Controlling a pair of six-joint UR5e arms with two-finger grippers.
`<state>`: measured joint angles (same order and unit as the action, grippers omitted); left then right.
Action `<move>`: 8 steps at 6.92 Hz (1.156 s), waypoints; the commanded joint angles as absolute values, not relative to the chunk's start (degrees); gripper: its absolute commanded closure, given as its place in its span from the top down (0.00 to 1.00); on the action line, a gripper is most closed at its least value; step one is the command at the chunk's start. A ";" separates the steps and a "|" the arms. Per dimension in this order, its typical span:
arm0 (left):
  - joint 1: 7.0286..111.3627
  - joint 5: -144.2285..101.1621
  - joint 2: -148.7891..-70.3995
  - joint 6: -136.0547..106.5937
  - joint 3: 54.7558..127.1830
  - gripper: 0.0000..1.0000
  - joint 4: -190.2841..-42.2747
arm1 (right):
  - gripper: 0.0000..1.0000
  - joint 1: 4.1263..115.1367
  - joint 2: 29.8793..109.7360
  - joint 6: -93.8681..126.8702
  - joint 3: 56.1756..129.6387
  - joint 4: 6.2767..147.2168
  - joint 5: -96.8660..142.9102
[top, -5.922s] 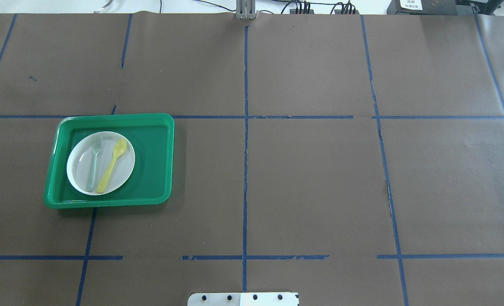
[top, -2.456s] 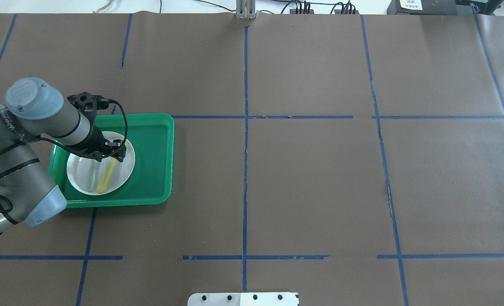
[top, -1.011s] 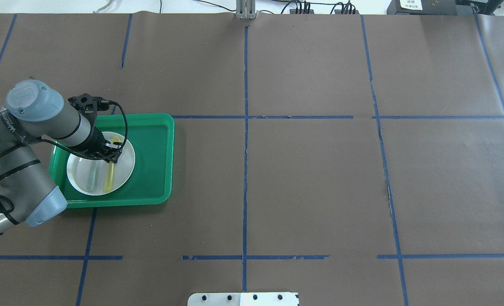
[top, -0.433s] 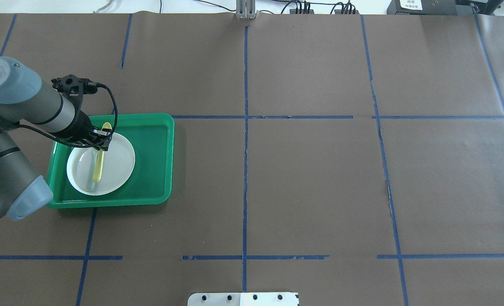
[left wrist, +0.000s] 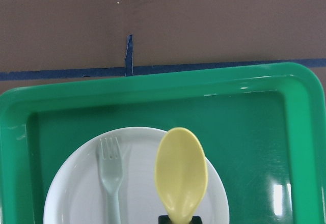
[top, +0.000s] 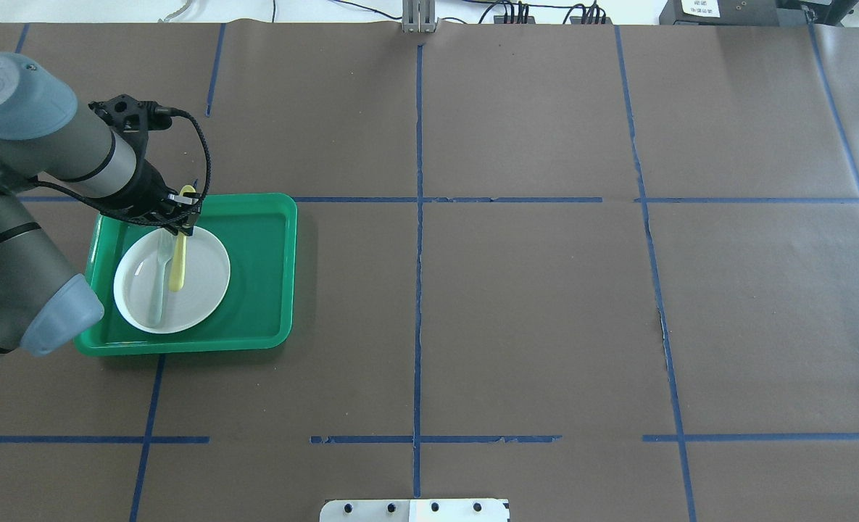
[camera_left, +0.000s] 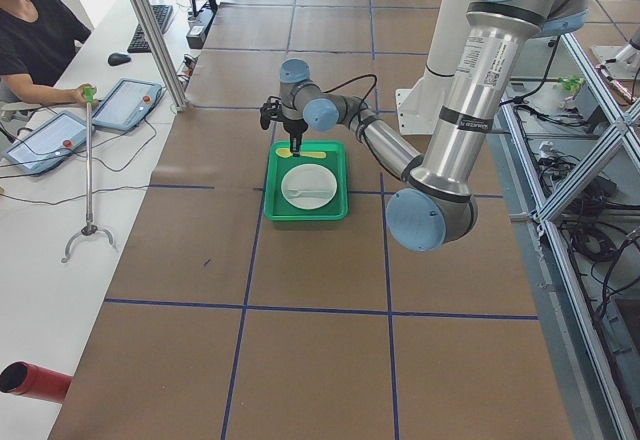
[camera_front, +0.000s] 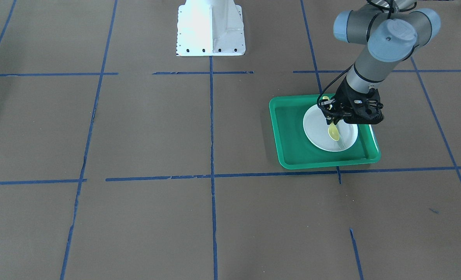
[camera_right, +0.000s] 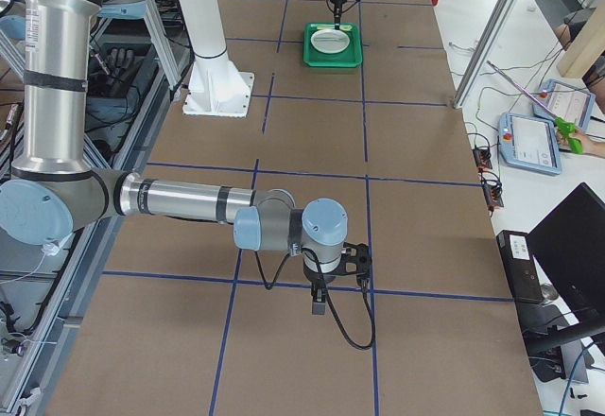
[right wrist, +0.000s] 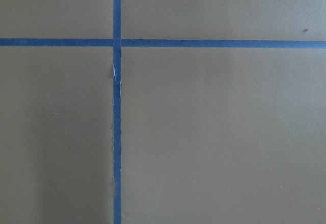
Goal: Place spoon
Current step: 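Lift the yellow spoon and carry it off the plate onto the tray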
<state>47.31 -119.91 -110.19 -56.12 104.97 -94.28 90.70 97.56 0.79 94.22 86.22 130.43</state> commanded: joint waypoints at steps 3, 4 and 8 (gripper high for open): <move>42.56 -119.71 -115.75 -62.66 98.45 0.00 -95.36 | 1.00 90.70 97.56 0.79 94.22 86.13 130.43; 41.58 -119.71 -116.01 -62.75 95.74 0.00 -98.41 | 1.00 90.70 97.56 0.79 94.22 86.22 130.43; 38.32 -119.53 -115.84 -62.40 93.25 0.00 -99.67 | 1.00 90.70 97.56 0.79 94.22 86.22 130.43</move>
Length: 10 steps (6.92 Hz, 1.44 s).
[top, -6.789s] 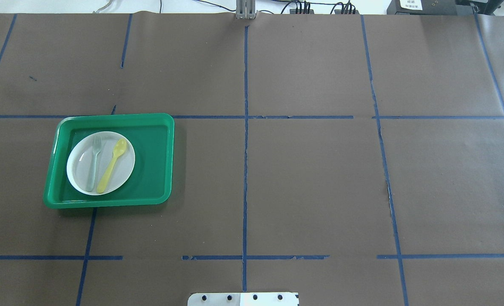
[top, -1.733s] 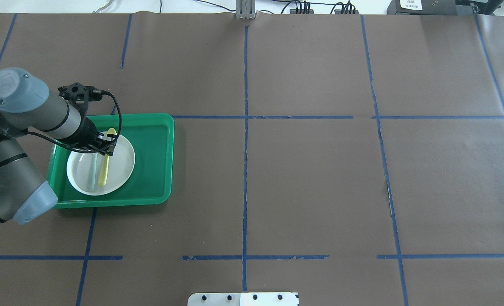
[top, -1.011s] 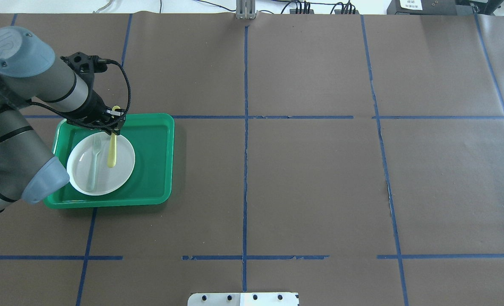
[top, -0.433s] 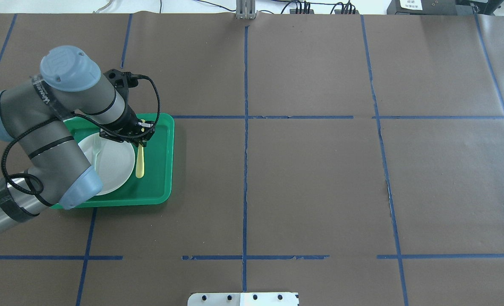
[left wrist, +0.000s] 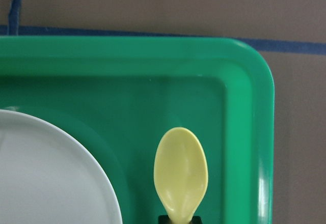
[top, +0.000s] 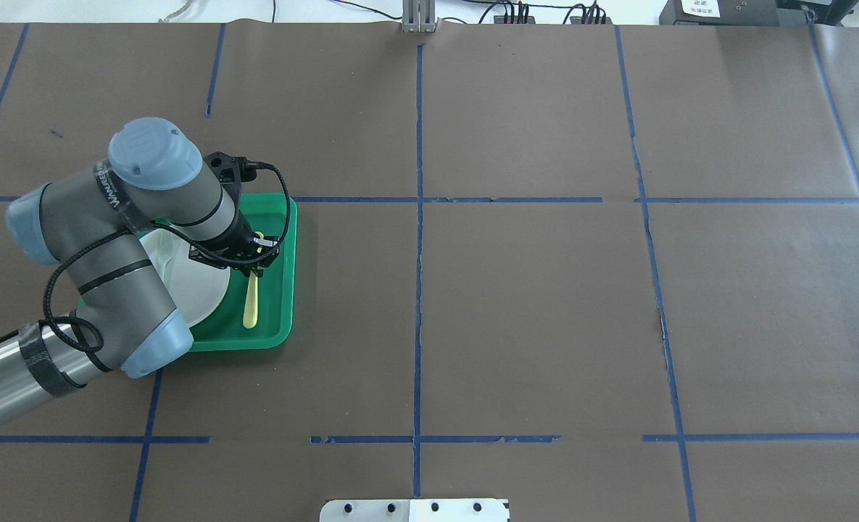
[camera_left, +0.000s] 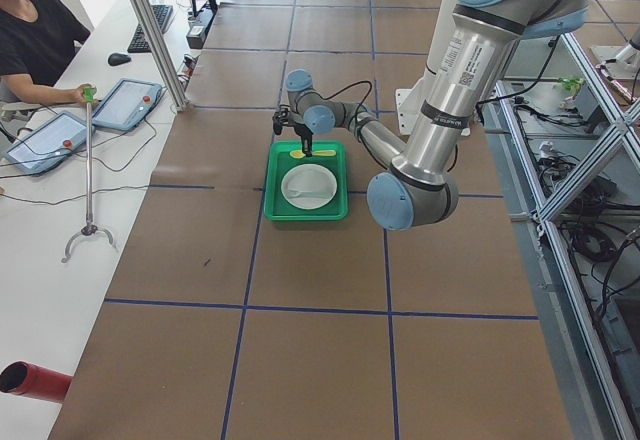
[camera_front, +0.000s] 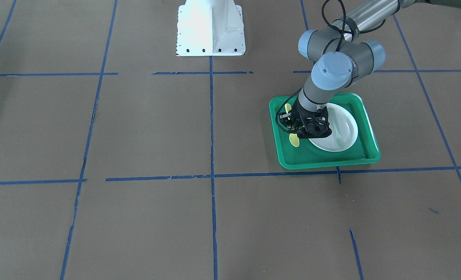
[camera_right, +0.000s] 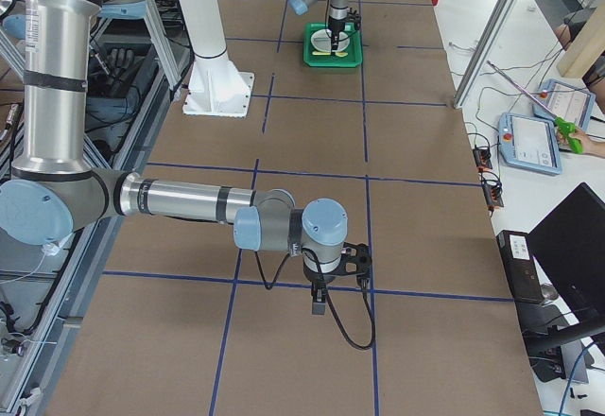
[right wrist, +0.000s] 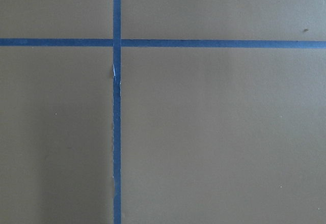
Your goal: Place spoon
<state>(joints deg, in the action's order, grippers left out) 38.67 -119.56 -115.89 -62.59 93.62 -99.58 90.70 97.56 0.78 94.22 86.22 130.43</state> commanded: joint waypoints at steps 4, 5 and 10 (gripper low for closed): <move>39.72 -119.62 -115.66 -62.05 93.51 0.66 -99.76 | 1.00 90.70 97.56 0.79 94.22 86.22 130.43; 41.21 -119.53 -115.66 -61.79 93.86 0.66 -99.76 | 1.00 90.70 97.56 0.79 94.22 86.22 130.43; 52.27 -120.15 -115.23 -53.83 94.66 1.00 -99.23 | 1.00 90.70 97.56 0.79 94.22 86.22 130.43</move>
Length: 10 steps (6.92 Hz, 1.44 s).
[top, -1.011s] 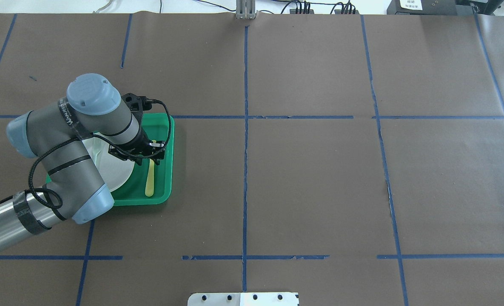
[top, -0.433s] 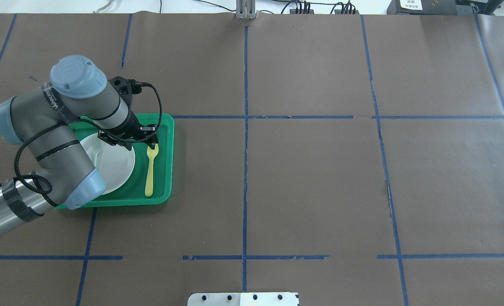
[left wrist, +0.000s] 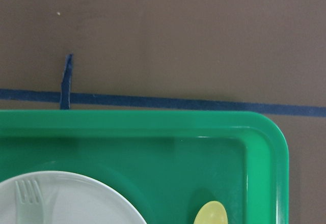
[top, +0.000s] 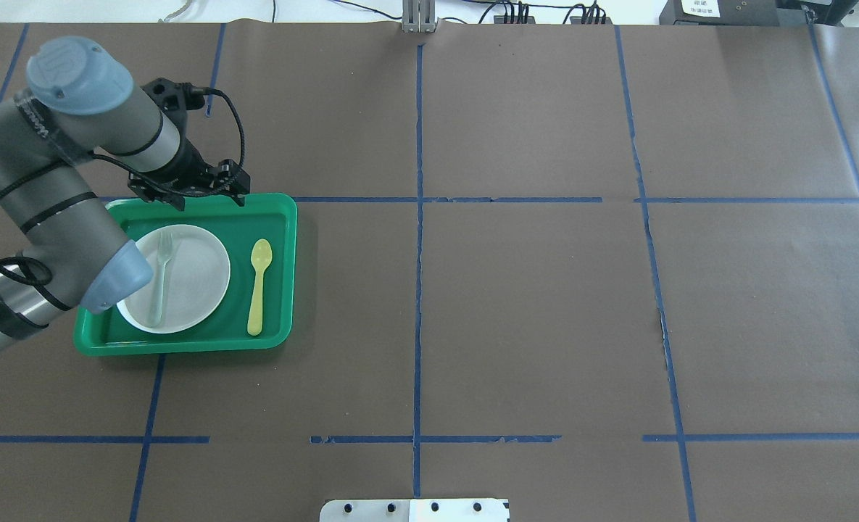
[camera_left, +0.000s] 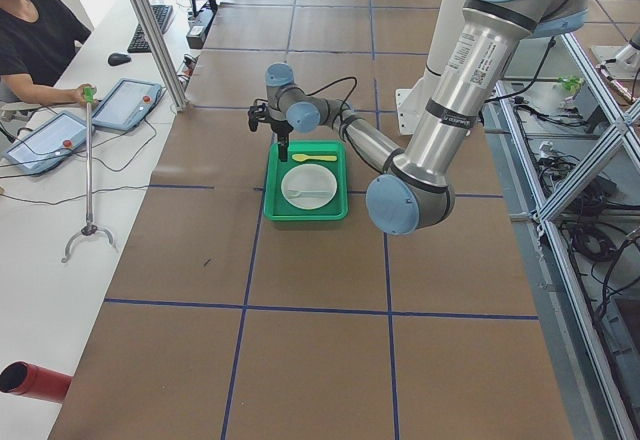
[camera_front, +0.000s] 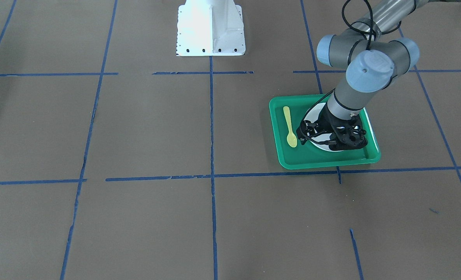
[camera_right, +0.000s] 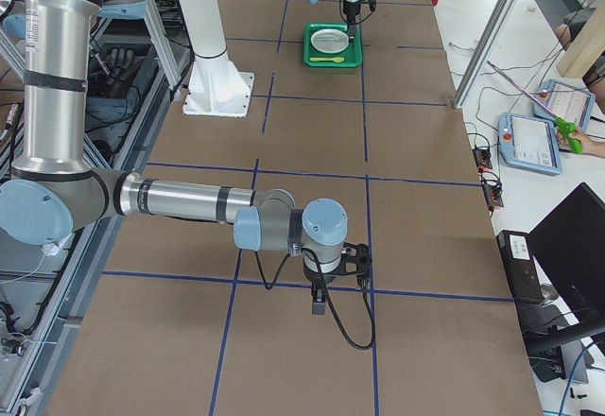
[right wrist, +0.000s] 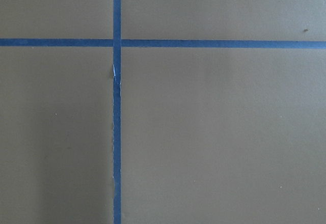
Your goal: Place spoon
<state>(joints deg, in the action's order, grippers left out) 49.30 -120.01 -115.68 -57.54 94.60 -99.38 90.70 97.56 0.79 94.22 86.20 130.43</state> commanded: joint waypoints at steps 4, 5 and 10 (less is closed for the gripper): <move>66.32 -124.87 -105.33 -31.98 95.18 1.00 -97.91 | 1.00 90.70 97.56 0.79 94.22 86.22 130.43; 70.10 -126.28 -102.25 -25.99 95.27 1.00 -97.91 | 1.00 90.70 97.56 0.79 94.22 86.22 130.43; 87.06 -134.73 -89.13 -6.59 96.07 1.00 -97.38 | 1.00 90.70 97.56 0.70 94.22 86.22 130.43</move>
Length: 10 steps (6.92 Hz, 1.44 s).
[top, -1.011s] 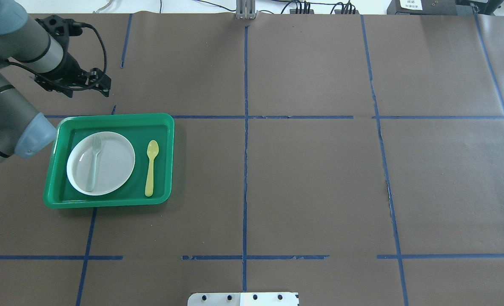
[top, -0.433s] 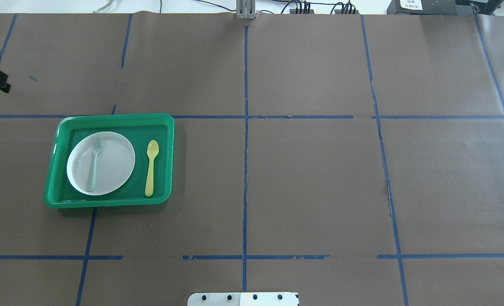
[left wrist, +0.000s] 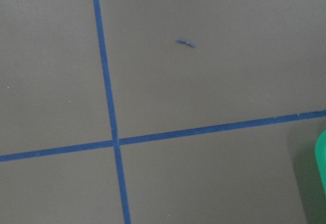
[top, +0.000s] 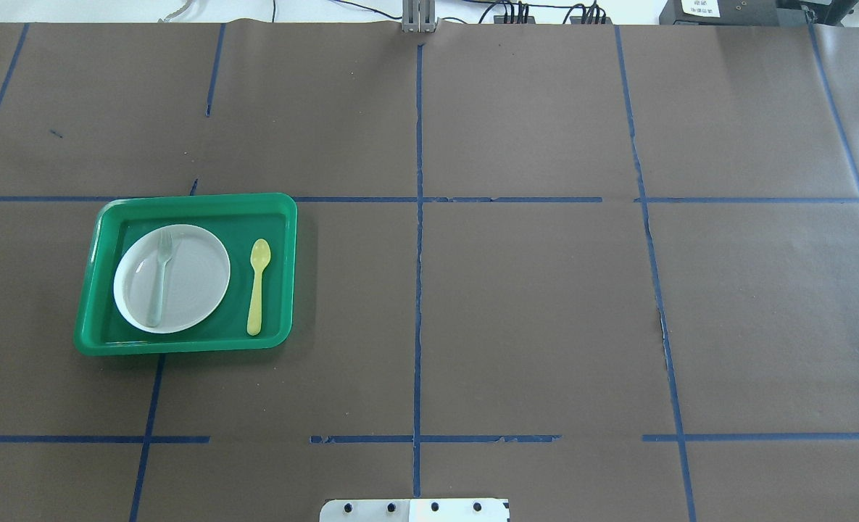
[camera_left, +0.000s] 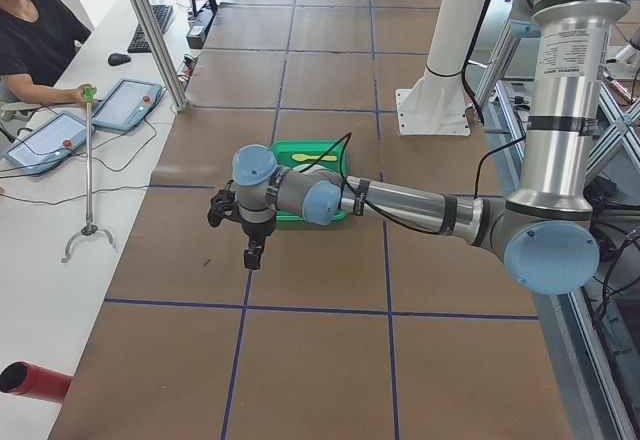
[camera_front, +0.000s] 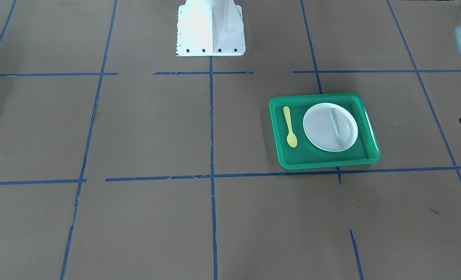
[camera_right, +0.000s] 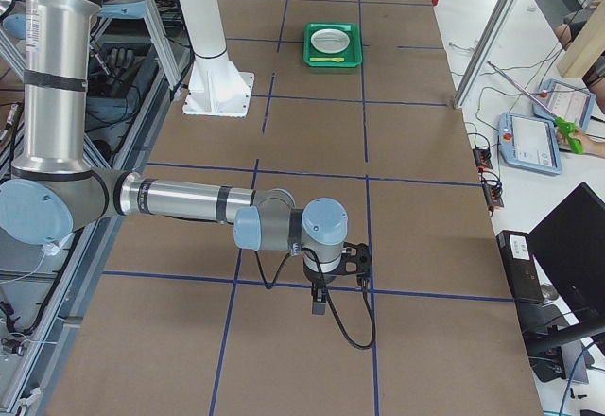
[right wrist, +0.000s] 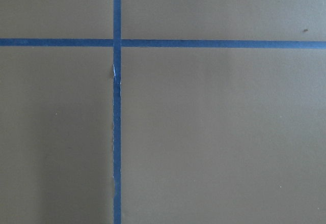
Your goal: Place spoon
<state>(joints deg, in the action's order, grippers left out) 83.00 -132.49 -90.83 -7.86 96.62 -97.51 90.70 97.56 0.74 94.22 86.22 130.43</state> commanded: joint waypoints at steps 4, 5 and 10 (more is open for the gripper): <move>90.09 -135.44 -86.12 -6.68 97.47 1.00 -91.09 | 1.00 90.70 97.56 0.79 94.22 86.22 130.43; 91.48 -135.18 -87.35 -6.68 98.51 1.00 -85.75 | 1.00 90.70 97.56 0.79 94.22 86.13 130.43; 91.50 -134.83 -87.02 6.77 97.47 1.00 -83.75 | 1.00 90.70 97.56 0.79 94.22 86.13 130.43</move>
